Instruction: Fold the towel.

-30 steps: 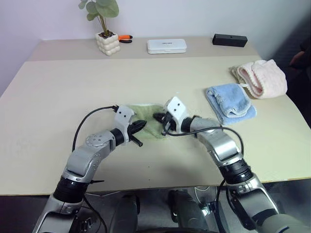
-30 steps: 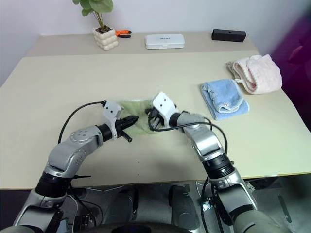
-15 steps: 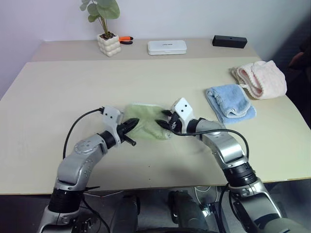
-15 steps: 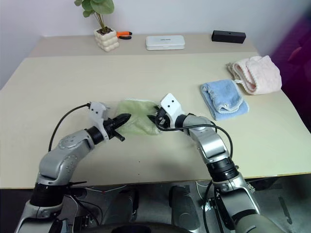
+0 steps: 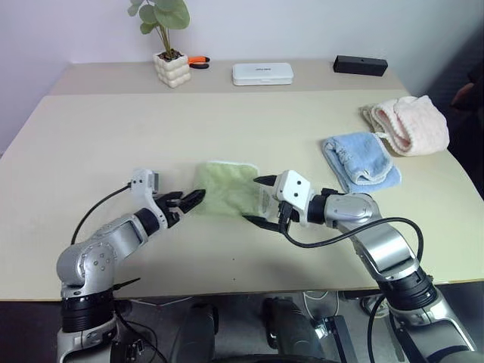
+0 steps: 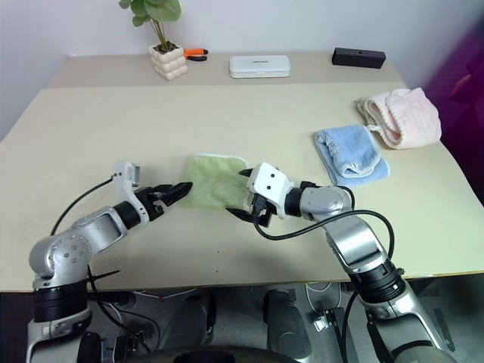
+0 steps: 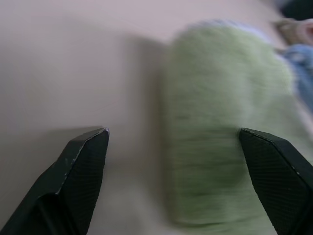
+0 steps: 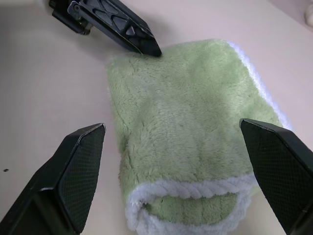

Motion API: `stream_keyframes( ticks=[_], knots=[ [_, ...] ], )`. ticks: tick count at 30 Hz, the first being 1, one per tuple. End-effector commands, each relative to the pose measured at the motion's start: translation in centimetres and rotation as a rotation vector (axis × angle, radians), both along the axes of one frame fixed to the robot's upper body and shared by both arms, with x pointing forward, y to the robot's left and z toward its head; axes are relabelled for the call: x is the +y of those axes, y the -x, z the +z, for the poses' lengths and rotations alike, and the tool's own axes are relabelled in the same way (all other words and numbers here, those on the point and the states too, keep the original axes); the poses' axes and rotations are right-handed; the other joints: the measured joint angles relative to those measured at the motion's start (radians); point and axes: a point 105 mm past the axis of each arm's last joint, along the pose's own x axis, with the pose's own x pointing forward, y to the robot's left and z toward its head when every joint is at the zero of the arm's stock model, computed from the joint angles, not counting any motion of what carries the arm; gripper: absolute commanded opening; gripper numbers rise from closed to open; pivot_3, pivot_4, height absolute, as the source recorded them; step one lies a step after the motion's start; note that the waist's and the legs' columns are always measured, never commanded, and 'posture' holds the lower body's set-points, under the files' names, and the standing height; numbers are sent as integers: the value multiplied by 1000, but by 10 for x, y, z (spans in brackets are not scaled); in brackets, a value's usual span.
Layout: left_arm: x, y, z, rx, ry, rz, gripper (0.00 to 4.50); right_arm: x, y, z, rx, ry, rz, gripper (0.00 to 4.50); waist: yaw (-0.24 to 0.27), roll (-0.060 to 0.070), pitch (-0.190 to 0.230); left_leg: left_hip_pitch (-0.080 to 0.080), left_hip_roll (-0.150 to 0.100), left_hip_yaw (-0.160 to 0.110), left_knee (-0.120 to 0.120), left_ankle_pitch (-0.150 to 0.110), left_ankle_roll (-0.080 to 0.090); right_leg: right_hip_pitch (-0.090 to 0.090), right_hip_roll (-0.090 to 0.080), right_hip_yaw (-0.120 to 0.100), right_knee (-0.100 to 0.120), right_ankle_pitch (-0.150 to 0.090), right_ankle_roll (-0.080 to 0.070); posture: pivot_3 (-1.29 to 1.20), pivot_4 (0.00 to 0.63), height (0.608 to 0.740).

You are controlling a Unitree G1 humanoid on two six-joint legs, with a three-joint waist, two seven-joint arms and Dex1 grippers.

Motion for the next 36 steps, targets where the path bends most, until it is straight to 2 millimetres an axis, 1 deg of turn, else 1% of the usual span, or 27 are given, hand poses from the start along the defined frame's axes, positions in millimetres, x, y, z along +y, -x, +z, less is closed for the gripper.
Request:
stream_keyframes(
  ticks=[1, 2, 5, 9, 11, 12, 13, 14, 16, 17, 18, 19, 20, 22, 24, 25, 26, 28, 30, 31, 32, 33, 36],
  knots=[
    [-26, 3, -1, 43, 56, -92, 4415, 1, 1, 5, -43, -7, 4, 4500, -1, 0, 0, 0, 0, 0, 0, 0, 0, 0, 0, 0, 0, 0, 0, 0, 150, 737],
    [-31, 3, -1, 49, 63, -110, 4415, 0, 1, 4, -45, -1, 2, 4500, -1, 0, 0, 0, 0, 0, 0, 0, 0, 0, 0, 0, 0, 0, 0, 0, 150, 737],
    [-35, 1, -3, 55, 51, -119, 3641, -3, 1, 4, -54, 6, -13, 4500, -3, 0, 0, 1, 0, 0, 0, 0, 0, 0, 0, 0, 0, 0, 0, 0, 150, 737],
    [-33, -4, -1, 48, 66, -91, 1705, -5, 0, 6, -60, 0, -33, 4500, -3, 0, 0, 1, 0, 0, 0, 0, 0, 0, 0, 0, 0, 0, 0, 0, 150, 737],
    [-27, -10, 10, -10, 105, -42, 669, -6, -1, 6, -65, -4, -42, 4500, -3, 0, 0, 1, 0, 0, 0, 0, 0, 0, 0, 0, 0, 0, 0, 0, 150, 737],
    [-19, -16, 17, -54, 113, 7, 233, -7, -2, 7, -69, -3, -47, 4500, -2, 0, 0, 0, 0, 0, 0, 0, 0, 0, 0, 0, 0, 0, 0, 0, 150, 737],
    [-14, -19, 21, -82, 115, 40, 233, -7, -2, 7, -72, -2, -50, 4500, -2, 0, 0, 0, 0, 0, 0, 0, 0, 0, 0, 0, 0, 0, 0, 0, 150, 737],
    [6, -29, 32, -131, 143, 149, 233, -8, -3, 7, -74, -1, -55, 4500, -2, 0, 0, 0, 0, 0, 0, 0, 0, 0, 0, 0, 0, 0, 0, 0, 150, 737],
    [40, -40, 45, -185, 190, 323, 233, -9, -4, 8, -77, 1, -62, 4500, -3, 0, 0, 0, 0, 0, 0, 0, 0, 0, 0, 0, 0, 0, 0, 0, 150, 737],
    [68, -45, 53, -210, 226, 462, 233, -10, -5, 8, -77, 3, -64, 4500, -5, 0, 0, 1, 0, -1, 0, 0, 0, 0, 1, 0, 0, 0, 0, 0, 150, 737],
    [102, -46, 60, -239, 251, 630, 233, -11, -5, 7, -78, 6, -65, 4500, -7, 0, 0, 1, 0, -1, 0, 0, 0, 0, 1, 0, 0, 0, 0, 0, 150, 737],
    [131, -43, 64, -260, 272, 775, 233, -12, -5, 7, -78, 9, -65, 4500, -8, 0, 0, 1, 0, -1, 0, 0, 0, 0, 1, 0, 0, 0, 0, 0, 150, 737],
    [155, -36, 64, -271, 271, 891, 233, -12, -6, 6, -78, 11, -66, 4500, -11, 0, 0, 1, 0, -1, 0, 0, 0, 0, 1, 0, 0, 0, 0, 0, 150, 737],
    [190, -23, 57, -270, 243, 1061, 233, -13, -6, 6, -78, 13, -65, 4500, -10, 0, 0, 1, 0, 0, -1, 0, 0, -1, 1, 0, 0, 0, 0, 0, 150, 737],
    [220, -7, 39, -212, 268, 1225, 233, -11, -7, 5, -82, 13, -62, 4500, -4, 0, 0, 1, 0, 0, -2, 0, 0, -1, 0, 0, 0, 0, 0, 0, 150, 737],
    [228, -1, 32, -191, 282, 1269, 233, -11, -8, 5, -83, 13, -60, 4500, 0, 0, 0, 1, 0, 0, -2, 0, 0, 0, 0, 0, -1, 0, 0, 0, 150, 737],
    [231, 2, 28, -181, 290, 1291, 233, -11, -8, 5, -84, 13, -59, 4500, 3, -1, 0, 0, 0, 0, -1, 0, 0, 0, 0, 0, -1, 0, 0, 0, 150, 737],
    [232, 12, 5, -95, 279, 1325, 233, -9, -10, 4, -87, 15, -51, 4500, 6, -2, 0, 0, -1, -1, 0, 0, 0, 1, -1, -1, -2, 0, 0, 0, 150, 737],
    [231, 21, -7, -58, 292, 1344, 233, -9, -11, 3, -90, 21, -45, 4500, 6, -3, 0, 0, -1, -1, 1, 0, -1, 3, -1, -1, -4, 0, 0, 0, 150, 737],
    [230, 23, -7, -61, 308, 1351, 900, -9, -12, 3, -91, 22, -44, 4500, 4, -4, -1, 0, -1, -1, 1, 0, -1, 4, -1, -1, -4, 0, 0, 0, 150, 737],
    [231, 27, -6, -73, 325, 1362, 1169, -9, -13, 3, -91, 23, -44, 4500, 4, -4, -1, 1, -1, -1, 1, 0, -1, 4, -1, -1, -4, 0, 0, 0, 150, 737],
    [231, 29, -5, -82, 335, 1369, 1607, -9, -13, 3, -91, 23, -44, 4500, 2, -4, -1, 1, -1, -1, 1, 0, -1, 5, -1, -1, -4, 0, 0, 0, 150, 737],
    [234, 38, -3, -88, 325, 1399, 3111, -9, -14, 0, -88, 25, -38, 4500, -3, -4, -1, 1, -1, -2, 0, 0, -1, 5, -1, -1, -4, 0, 0, 0, 150, 737]
  ],
)
